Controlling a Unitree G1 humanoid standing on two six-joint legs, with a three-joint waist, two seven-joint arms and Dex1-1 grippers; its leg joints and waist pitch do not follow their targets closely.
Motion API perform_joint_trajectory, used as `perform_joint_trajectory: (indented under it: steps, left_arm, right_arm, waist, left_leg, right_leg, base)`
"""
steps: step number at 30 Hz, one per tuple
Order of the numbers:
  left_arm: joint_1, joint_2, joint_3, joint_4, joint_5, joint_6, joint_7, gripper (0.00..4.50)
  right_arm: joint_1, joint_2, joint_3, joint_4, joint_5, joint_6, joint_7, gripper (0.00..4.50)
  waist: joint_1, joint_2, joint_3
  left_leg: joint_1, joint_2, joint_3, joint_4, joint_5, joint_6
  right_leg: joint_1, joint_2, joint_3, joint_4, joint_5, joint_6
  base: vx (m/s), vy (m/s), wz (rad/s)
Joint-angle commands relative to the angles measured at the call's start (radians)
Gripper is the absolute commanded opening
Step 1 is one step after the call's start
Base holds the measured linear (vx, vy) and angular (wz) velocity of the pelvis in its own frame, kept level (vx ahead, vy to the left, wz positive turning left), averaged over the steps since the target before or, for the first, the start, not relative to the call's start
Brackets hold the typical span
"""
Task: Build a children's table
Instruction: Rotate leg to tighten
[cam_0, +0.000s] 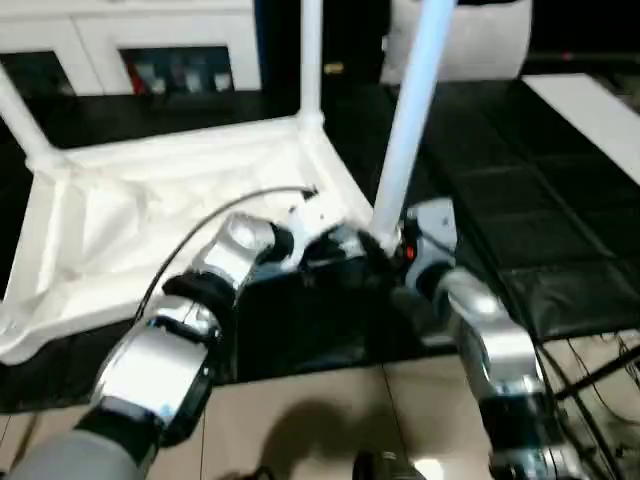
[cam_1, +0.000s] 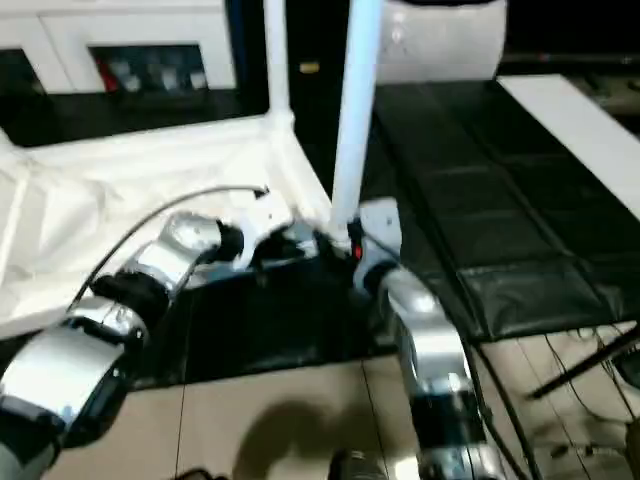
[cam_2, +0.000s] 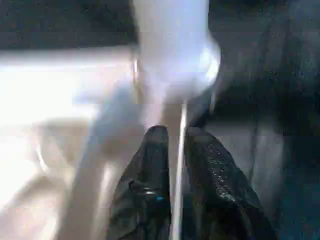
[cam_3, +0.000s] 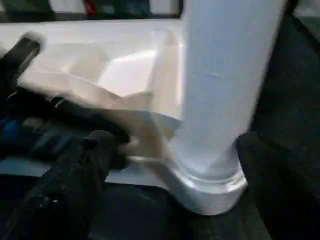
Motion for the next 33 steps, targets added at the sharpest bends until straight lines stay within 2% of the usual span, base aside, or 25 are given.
perform_joint_trajectory:
  steps: [1,4,6,7,8,9,10,11,12,13,14,16,17,18,19,20,21,22,23,24,25,26,28,31,33]
  left_arm:
    - [-0.002,0.008,0.020,-0.031,-0.020,-0.006,0.008,1.03]
    - [0.050,0.021,0.041,-0.140,-0.047,0.041,0.004,1.02]
    - [0.083,0.030,0.046,-0.201,-0.053,0.070,-0.005,1.33]
    - [0.127,0.043,0.057,-0.282,-0.063,0.131,-0.009,1.41]
    - [0.127,0.043,0.057,-0.282,-0.063,0.131,-0.009,1.41]
    - [0.195,0.071,0.070,-0.403,-0.066,0.228,0.000,1.46]
    - [0.217,0.082,0.073,-0.440,-0.063,0.260,0.007,1.46]
    - [0.258,0.102,0.078,-0.507,-0.054,0.317,0.018,1.61]
    - [0.294,0.121,0.082,-0.563,-0.043,0.363,0.026,1.77]
    - [0.327,0.137,0.085,-0.615,-0.036,0.404,0.034,1.77]
    - [0.327,0.138,0.085,-0.616,-0.035,0.405,0.034,1.85]
    - [0.430,0.171,0.113,-0.788,-0.025,0.535,0.041,2.06]
    - [0.436,0.173,0.115,-0.800,-0.025,0.543,0.041,2.18]
    - [0.463,0.180,0.123,-0.848,-0.026,0.579,0.042,2.18]
    - [0.505,0.197,0.123,-0.927,-0.029,0.627,0.036,2.18]
    - [0.505,0.197,0.123,-0.927,-0.029,0.627,0.036,2.18]
    - [0.546,0.212,0.122,-1.004,-0.038,0.679,0.026,2.18]
    - [0.546,0.212,0.122,-1.004,-0.038,0.679,0.026,2.18]
    - [0.546,0.212,0.122,-1.004,-0.038,0.679,0.026,2.18]
    - [0.631,0.245,0.115,-1.175,-0.074,0.814,0.009,2.18]
    - [0.637,0.245,0.115,-1.186,-0.078,0.826,0.010,2.18]
    - [0.664,0.248,0.118,-1.236,-0.099,0.878,0.012,2.18]
    - [0.713,0.245,0.122,-1.290,-0.110,0.941,0.029,2.18]
    - [0.757,0.223,0.151,-1.360,-0.116,1.000,0.053,2.18]
    - [0.764,0.224,0.153,-1.380,-0.117,1.015,0.057,2.18]
  right_arm:
    - [0.018,-0.008,0.011,-0.060,0.019,0.007,0.012,4.50]
    - [0.092,-0.034,0.012,-0.167,0.039,0.054,0.032,4.50]
    - [0.111,-0.035,0.016,-0.196,0.052,0.058,0.044,4.50]
    - [0.115,-0.036,0.023,-0.213,0.060,0.059,0.055,4.50]
    - [0.115,-0.036,0.023,-0.213,0.060,0.059,0.055,4.50]
    - [0.113,-0.031,0.026,-0.229,0.072,0.062,0.064,4.50]
    - [0.105,-0.028,0.025,-0.225,0.074,0.062,0.063,4.50]
    - [0.089,-0.024,0.022,-0.216,0.077,0.062,0.063,4.50]
    - [0.074,-0.020,0.021,-0.206,0.078,0.063,0.062,4.50]
    - [0.061,-0.018,0.022,-0.198,0.079,0.065,0.061,4.50]
    - [0.061,-0.018,0.022,-0.198,0.079,0.065,0.061,4.50]
    - [0.001,-0.019,0.039,-0.149,0.077,0.075,0.082,4.50]
    - [-0.002,-0.020,0.040,-0.147,0.077,0.076,0.083,4.50]
    - [-0.016,-0.020,0.045,-0.139,0.077,0.081,0.085,4.50]
    - [-0.039,-0.023,0.051,-0.122,0.084,0.098,0.095,4.50]
    - [-0.039,-0.023,0.051,-0.122,0.084,0.098,0.095,4.50]
    - [-0.074,-0.023,0.052,-0.080,0.080,0.118,0.090,4.50]
    - [-0.074,-0.023,0.052,-0.080,0.080,0.118,0.090,4.50]
    - [-0.074,-0.023,0.052,-0.080,0.080,0.118,0.090,4.50]
    - [-0.162,-0.011,0.037,0.036,0.075,0.128,0.071,4.50]
    - [-0.169,-0.009,0.036,0.045,0.075,0.125,0.070,4.50]
    - [-0.199,-0.003,0.029,0.090,0.075,0.114,0.063,4.50]
    - [-0.247,0.008,0.026,0.171,0.060,0.066,0.043,4.50]
    - [-0.307,0.038,0.000,0.274,0.048,0.019,-0.036,4.50]
    - [-0.318,0.042,-0.005,0.293,0.048,0.011,-0.052,4.50]
  waist:
    - [0.009,-0.003,-0.092]
    - [0.017,0.001,-0.089]
    - [0.017,0.001,-0.090]
    - [0.015,0.001,-0.092]
    - [0.013,0.002,-0.090]
    - [0.014,0.000,-0.093]
    - [0.012,0.002,-0.091]
    - [0.010,-0.005,-0.091]
    - [0.009,0.000,-0.093]
    - [0.008,0.006,-0.089]
    - [0.010,0.009,-0.091]
    - [0.009,0.003,-0.091]
    - [0.011,0.006,-0.088]
    - [0.015,0.011,-0.091]
    - [0.014,0.010,-0.088]
    - [0.015,0.010,-0.088]
    - [0.020,0.009,-0.087]
    - [0.019,0.010,-0.089]
    - [0.017,0.009,-0.086]
    - [0.007,0.009,-0.088]
    - [0.007,0.009,-0.088]
    - [0.008,0.011,-0.085]
    - [0.005,0.015,-0.083]
    - [0.001,0.016,-0.082]
    - [0.001,0.015,-0.083]
  left_leg:
    - [0.011,0.038,-0.009,-0.065,-0.173,0.109]
    - [0.016,0.039,-0.011,-0.069,-0.209,0.079]
    - [0.012,0.040,-0.012,-0.071,-0.205,0.075]
    - [0.010,0.044,-0.016,-0.073,-0.207,0.068]
    - [0.004,0.040,-0.015,-0.073,-0.205,0.073]
    - [0.012,0.045,-0.015,-0.071,-0.202,0.064]
    - [0.007,0.044,-0.016,-0.073,-0.198,0.065]
    - [0.008,0.047,-0.016,-0.074,-0.204,0.062]
    - [0.007,0.050,-0.019,-0.076,-0.201,0.054]
    - [0.011,0.044,-0.014,-0.074,-0.212,0.053]
    - [0.019,0.047,-0.014,-0.072,-0.215,0.046]
    - [0.014,0.053,-0.014,-0.075,-0.186,0.033]
    - [0.013,0.050,-0.014,-0.075,-0.183,0.035]
    - [0.021,0.051,-0.012,-0.072,-0.187,0.028]
    - [0.018,0.048,-0.010,-0.073,-0.185,0.033]
    - [0.012,0.050,-0.014,-0.076,-0.178,0.028]
    - [0.020,0.047,-0.010,-0.074,-0.189,0.026]
    - [0.014,0.049,-0.016,-0.077,-0.186,0.017]
    - [0.014,0.047,-0.013,-0.078,-0.193,0.017]
    - [0.008,0.051,-0.019,-0.080,-0.194,0.001]
    - [0.008,0.051,-0.019,-0.080,-0.194,0.001]
    - [0.018,0.047,-0.012,-0.075,-0.219,-0.001]
    - [0.020,0.042,-0.010,-0.072,-0.236,-0.002]
    - [0.024,0.041,-0.013,-0.072,-0.259,-0.008]
    - [0.027,0.040,-0.013,-0.071,-0.279,-0.012]
  right_leg:
    - [0.084,-0.046,0.049,-0.067,-0.294,-0.213]
    - [0.079,-0.043,0.048,-0.077,-0.370,-0.174]
    - [0.082,-0.042,0.049,-0.076,-0.364,-0.167]
    - [0.086,-0.045,0.048,-0.068,-0.359,-0.169]
    - [0.083,-0.041,0.047,-0.075,-0.370,-0.162]
    - [0.079,-0.045,0.050,-0.070,-0.364,-0.167]
    - [0.079,-0.043,0.050,-0.070,-0.361,-0.168]
    - [0.079,-0.044,0.049,-0.067,-0.367,-0.166]
    - [0.081,-0.046,0.049,-0.059,-0.363,-0.171]
    - [0.070,-0.039,0.048,-0.073,-0.403,-0.149]
    - [0.068,-0.043,0.050,-0.072,-0.399,-0.151]
    - [0.072,-0.041,0.056,-0.060,-0.343,-0.170]
    - [0.071,-0.038,0.055,-0.062,-0.345,-0.171]
    - [0.066,-0.037,0.057,-0.062,-0.340,-0.171]
    - [0.065,-0.033,0.058,-0.067,-0.340,-0.168]
    - [0.073,-0.034,0.057,-0.059,-0.329,-0.171]
    - [0.065,-0.030,0.058,-0.066,-0.335,-0.163]
    - [0.073,-0.033,0.057,-0.056,-0.327,-0.170]
    - [0.071,-0.029,0.057,-0.063,-0.338,-0.163]
    - [0.078,-0.036,0.058,-0.048,-0.323,-0.180]
    - [0.078,-0.036,0.058,-0.048,-0.323,-0.180]
    - [0.067,-0.030,0.057,-0.061,-0.364,-0.163]
    - [0.062,-0.028,0.058,-0.067,-0.392,-0.157]
    - [0.061,-0.025,0.053,-0.074,-0.430,-0.133]
    - [0.059,-0.022,0.051,-0.076,-0.440,-0.121]
  base:
    - [0.000,0.000,0.00]
    - [0.000,0.000,0.00]
    - [0.000,0.000,0.00]
    - [0.000,0.000,0.00]
    - [0.000,0.000,0.00]
    - [0.000,0.000,0.00]
    - [0.000,0.000,0.00]
    - [0.000,0.000,0.00]
    - [0.000,0.000,0.00]
    - [0.000,0.000,0.00]
    - [0.000,0.000,0.00]
    - [0.000,0.000,0.00]
    - [0.000,0.000,0.00]
    - [0.000,0.000,0.00]
    - [0.000,0.000,0.00]
    - [0.000,0.000,0.00]
    - [0.000,0.000,0.00]
    - [0.000,0.000,0.00]
    - [0.000,0.000,0.00]
    - [0.000,0.000,0.00]
    - [0.000,0.000,0.00]
    - [0.000,0.000,0.00]
    - [0.000,0.000,0.00]
    - [0.000,0.000,0.00]
    - [0.000,0.000,0.00]
